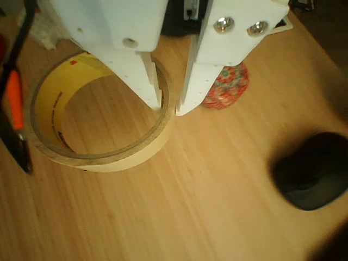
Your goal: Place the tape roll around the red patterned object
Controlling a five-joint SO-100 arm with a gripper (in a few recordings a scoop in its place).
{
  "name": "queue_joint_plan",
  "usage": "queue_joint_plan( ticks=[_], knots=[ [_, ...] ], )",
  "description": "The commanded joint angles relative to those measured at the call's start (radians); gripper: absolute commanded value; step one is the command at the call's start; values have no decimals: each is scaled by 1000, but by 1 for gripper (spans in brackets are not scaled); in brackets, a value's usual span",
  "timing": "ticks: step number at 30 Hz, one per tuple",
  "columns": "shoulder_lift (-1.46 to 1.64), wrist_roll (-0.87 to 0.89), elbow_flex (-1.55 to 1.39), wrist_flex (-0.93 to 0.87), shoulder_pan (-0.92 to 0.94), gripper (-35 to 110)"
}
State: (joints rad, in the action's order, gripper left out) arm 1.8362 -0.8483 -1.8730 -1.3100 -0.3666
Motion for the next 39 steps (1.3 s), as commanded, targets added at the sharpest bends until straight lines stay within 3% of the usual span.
queue_joint_plan(
  ticks=[1, 18, 33, 39],
  knots=[
    [89, -14, 18, -31, -54, 0],
    [172, -89, 18, -3, -321, 0],
    [202, -390, -98, 225, -350, 0],
    [219, -354, -110, 190, -416, 0]
  ],
)
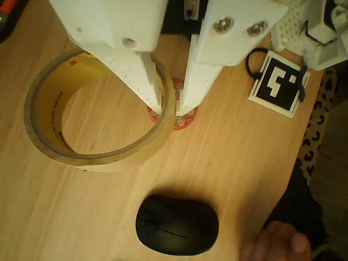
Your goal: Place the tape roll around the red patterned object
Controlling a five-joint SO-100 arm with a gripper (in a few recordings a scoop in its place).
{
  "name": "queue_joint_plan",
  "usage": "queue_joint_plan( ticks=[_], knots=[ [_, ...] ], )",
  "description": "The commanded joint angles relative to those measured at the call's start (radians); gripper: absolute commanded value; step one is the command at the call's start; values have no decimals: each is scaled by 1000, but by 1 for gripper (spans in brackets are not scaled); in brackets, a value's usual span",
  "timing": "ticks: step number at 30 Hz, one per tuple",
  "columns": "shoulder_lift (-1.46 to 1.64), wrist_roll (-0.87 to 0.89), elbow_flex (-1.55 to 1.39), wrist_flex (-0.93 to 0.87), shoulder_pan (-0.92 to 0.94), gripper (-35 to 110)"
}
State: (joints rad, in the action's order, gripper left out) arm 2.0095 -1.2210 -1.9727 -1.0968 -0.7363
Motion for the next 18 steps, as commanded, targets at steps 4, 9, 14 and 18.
queue_joint_plan(
  ticks=[4, 9, 14, 18],
  knots=[
    [58, 115, -14, -118, -110, 0],
    [69, 176, 34, -219, -184, 0],
    [72, 195, 31, -202, -262, 0],
    [-38, 193, 98, -189, -301, 0]
  ],
)
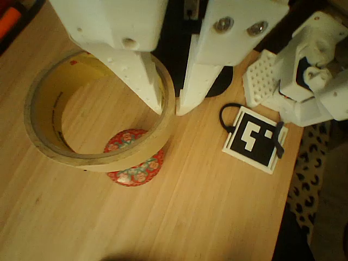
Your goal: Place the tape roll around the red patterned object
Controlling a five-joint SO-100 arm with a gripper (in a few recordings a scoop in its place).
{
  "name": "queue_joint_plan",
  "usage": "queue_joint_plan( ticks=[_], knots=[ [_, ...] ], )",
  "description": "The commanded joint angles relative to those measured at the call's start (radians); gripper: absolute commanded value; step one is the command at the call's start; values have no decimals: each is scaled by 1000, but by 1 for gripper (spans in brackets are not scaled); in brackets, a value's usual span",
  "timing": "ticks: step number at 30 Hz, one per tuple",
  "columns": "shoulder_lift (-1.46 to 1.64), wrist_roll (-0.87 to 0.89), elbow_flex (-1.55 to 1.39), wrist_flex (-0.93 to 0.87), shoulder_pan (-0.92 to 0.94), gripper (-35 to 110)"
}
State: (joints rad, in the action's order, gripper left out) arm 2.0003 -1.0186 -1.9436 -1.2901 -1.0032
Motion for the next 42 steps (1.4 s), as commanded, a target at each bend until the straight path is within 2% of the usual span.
queue_joint_plan(
  ticks=[1, 8, 17, 42],
  knots=[
    [-61, -9, 91, 8, -43, 0],
    [-190, -41, 150, 52, -38, 0],
    [-112, -41, 0, 164, -26, 0],
    [-176, -49, -26, 262, -5, 0]
  ],
)
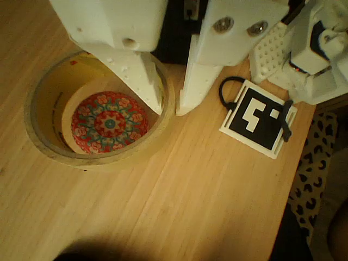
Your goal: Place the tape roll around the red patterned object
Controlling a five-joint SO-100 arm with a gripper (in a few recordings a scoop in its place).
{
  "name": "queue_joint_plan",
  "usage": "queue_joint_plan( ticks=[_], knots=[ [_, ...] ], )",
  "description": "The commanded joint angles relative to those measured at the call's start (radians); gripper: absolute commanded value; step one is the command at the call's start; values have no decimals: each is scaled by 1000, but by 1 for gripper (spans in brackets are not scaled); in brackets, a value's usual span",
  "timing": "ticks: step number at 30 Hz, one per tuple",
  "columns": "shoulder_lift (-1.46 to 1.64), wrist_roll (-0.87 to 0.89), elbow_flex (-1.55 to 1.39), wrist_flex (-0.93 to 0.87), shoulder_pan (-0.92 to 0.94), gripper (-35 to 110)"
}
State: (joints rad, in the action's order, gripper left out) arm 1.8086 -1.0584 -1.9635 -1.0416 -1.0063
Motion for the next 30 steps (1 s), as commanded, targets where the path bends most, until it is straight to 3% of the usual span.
queue_joint_plan(
  ticks=[1, 30],
  knots=[
    [15, -11, -12, 18, 2, 0],
    [-48, -12, -163, 259, 49, 0]
  ],
)
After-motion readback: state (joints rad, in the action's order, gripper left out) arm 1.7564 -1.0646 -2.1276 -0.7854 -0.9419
